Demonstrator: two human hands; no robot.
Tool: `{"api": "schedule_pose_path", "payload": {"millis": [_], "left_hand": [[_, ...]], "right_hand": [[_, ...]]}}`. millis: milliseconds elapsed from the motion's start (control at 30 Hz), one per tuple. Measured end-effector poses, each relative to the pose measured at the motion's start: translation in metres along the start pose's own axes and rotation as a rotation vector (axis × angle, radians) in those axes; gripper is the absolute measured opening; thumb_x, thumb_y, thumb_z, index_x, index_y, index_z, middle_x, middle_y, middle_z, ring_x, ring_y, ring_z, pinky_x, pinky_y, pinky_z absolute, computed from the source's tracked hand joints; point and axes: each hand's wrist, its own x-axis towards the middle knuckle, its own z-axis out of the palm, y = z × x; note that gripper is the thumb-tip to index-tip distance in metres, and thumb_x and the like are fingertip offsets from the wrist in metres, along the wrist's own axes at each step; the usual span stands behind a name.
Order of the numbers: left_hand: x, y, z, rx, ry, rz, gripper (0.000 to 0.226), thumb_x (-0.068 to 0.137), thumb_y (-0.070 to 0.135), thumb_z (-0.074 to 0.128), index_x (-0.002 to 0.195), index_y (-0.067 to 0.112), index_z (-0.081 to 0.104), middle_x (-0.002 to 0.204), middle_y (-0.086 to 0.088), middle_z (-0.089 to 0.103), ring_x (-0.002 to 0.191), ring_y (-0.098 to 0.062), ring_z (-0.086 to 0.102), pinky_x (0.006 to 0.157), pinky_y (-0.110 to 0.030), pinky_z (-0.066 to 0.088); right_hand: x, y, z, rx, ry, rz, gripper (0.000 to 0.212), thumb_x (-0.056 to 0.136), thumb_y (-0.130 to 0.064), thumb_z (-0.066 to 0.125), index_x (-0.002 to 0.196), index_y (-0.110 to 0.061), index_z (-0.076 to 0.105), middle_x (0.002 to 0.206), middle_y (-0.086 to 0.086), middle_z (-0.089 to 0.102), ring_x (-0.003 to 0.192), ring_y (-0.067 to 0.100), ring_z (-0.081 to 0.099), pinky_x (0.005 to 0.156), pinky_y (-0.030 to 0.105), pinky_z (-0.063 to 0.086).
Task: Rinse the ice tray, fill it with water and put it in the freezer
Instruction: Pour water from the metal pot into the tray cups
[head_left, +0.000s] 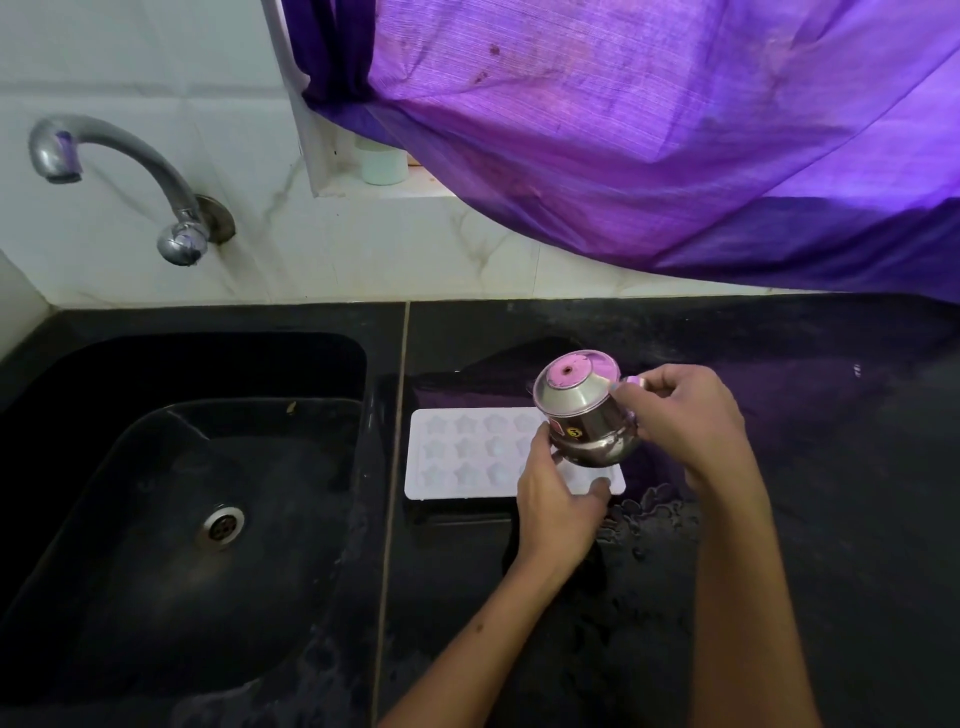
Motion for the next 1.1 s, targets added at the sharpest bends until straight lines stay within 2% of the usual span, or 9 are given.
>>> {"api": "schedule_pose_path", "payload": {"millis": [233, 400, 767, 933, 1100], "left_hand": [[-0.001, -0.002, -0.004, 0.004, -0.008, -0.044, 0.064, 0.075, 0.009, 0.070, 0.131, 0.022, 0.044, 0.120, 0.010, 0.058, 0.116, -0.007, 0.053, 0.097, -0.029, 0.046], [-0.003, -0.002, -0.006, 0.017, -0.011, -0.056, 0.065, 0.074, 0.009, 0.070, 0.132, 0.020, 0.043, 0.122, 0.006, 0.059, 0.116, -0.010, 0.054, 0.097, -0.032, 0.047], [-0.007, -0.003, -0.008, 0.015, -0.044, -0.074, 0.067, 0.074, 0.010, 0.069, 0.134, 0.021, 0.042, 0.123, 0.005, 0.059, 0.119, -0.010, 0.053, 0.099, -0.033, 0.047], [-0.010, -0.003, -0.011, -0.001, -0.034, -0.065, 0.066, 0.074, 0.010, 0.069, 0.133, 0.022, 0.042, 0.122, 0.005, 0.059, 0.119, -0.009, 0.052, 0.099, -0.034, 0.047], [-0.012, 0.000, -0.014, -0.018, -0.006, -0.034, 0.069, 0.076, 0.009, 0.069, 0.136, 0.024, 0.040, 0.129, 0.007, 0.056, 0.122, -0.008, 0.050, 0.101, -0.032, 0.044]], "right_hand": [[-0.004, -0.010, 0.004, -0.101, -0.037, -0.034, 0.011, 0.080, -0.027, 0.067, 0.075, -0.018, 0.067, 0.073, -0.005, 0.067, 0.081, 0.020, 0.064, 0.081, 0.040, 0.051], [-0.005, -0.011, 0.006, -0.125, -0.061, -0.045, 0.013, 0.081, -0.029, 0.067, 0.071, -0.022, 0.063, 0.075, -0.006, 0.066, 0.084, 0.020, 0.063, 0.085, 0.045, 0.050], [-0.010, -0.012, 0.005, -0.128, -0.046, -0.027, 0.016, 0.081, -0.028, 0.067, 0.067, -0.022, 0.062, 0.072, -0.007, 0.065, 0.083, 0.020, 0.062, 0.083, 0.044, 0.050], [-0.014, -0.011, 0.004, -0.086, -0.026, -0.005, 0.017, 0.079, -0.028, 0.066, 0.073, -0.013, 0.069, 0.068, -0.005, 0.067, 0.077, 0.019, 0.064, 0.082, 0.044, 0.052], [-0.016, -0.009, 0.004, -0.001, 0.007, 0.000, 0.021, 0.080, -0.031, 0.067, 0.065, -0.017, 0.065, 0.066, -0.004, 0.068, 0.076, 0.023, 0.067, 0.081, 0.050, 0.055]]}}
